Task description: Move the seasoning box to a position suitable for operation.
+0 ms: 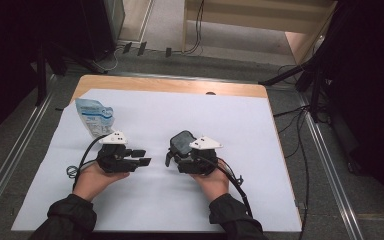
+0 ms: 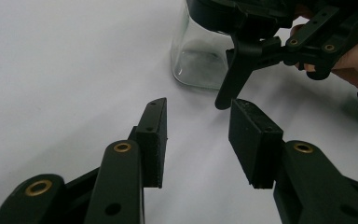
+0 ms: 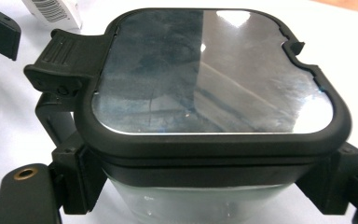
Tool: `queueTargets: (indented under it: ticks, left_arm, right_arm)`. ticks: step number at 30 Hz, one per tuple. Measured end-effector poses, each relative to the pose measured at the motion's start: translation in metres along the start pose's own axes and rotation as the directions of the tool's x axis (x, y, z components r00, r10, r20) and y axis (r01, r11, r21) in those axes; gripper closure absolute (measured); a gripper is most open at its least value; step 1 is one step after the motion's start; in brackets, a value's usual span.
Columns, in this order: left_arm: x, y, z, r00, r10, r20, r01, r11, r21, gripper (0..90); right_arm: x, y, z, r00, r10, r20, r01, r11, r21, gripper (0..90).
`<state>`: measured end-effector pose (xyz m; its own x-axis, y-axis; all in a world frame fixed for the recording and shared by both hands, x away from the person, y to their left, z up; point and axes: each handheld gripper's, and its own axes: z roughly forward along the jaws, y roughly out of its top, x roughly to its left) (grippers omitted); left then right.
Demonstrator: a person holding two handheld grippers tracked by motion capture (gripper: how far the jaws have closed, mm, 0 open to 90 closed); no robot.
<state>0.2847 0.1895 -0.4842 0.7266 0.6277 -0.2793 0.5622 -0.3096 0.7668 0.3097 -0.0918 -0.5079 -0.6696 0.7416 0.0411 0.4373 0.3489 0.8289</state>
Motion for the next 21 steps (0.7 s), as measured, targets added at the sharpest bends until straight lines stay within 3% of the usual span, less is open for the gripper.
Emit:
queueTargets:
  ticks: [5,8,12,15,20,21]
  left_arm:
    - [0.000,-0.001,-0.001,1.0000,-0.005,0.007,0.005,1.0000,0.000,58.0]
    - [0.000,0.000,0.001,0.9999,-0.006,0.012,0.006,1.0000,0.003,57.8]
    - [0.001,0.000,0.003,0.9993,-0.024,0.028,0.023,0.9996,0.015,58.7]
    - [-0.001,0.003,0.001,0.9997,-0.005,0.025,0.005,1.0000,0.002,60.9]
    - [-0.002,0.006,0.001,0.9985,-0.007,0.054,0.006,1.0000,0.007,77.4]
    - [-0.003,0.008,0.002,0.9982,-0.013,0.058,0.011,0.9996,0.026,81.9]
  right_arm:
    - [0.001,-0.003,0.002,0.9997,-0.025,-0.002,0.025,1.000,-0.001,15.2]
    - [-0.001,-0.001,0.000,0.9997,0.012,-0.022,-0.012,1.000,-0.002,14.4]
    - [-0.002,0.000,-0.003,0.9990,0.028,-0.036,-0.027,1.000,0.005,14.3]
    - [-0.003,0.002,-0.015,0.9991,-0.007,-0.043,0.007,1.000,0.007,14.3]
    - [-0.004,-0.001,-0.029,0.9977,0.008,-0.068,-0.006,1.000,0.021,14.4]
    - [-0.006,-0.002,-0.037,0.9971,0.010,-0.076,-0.009,1.000,0.024,15.1]
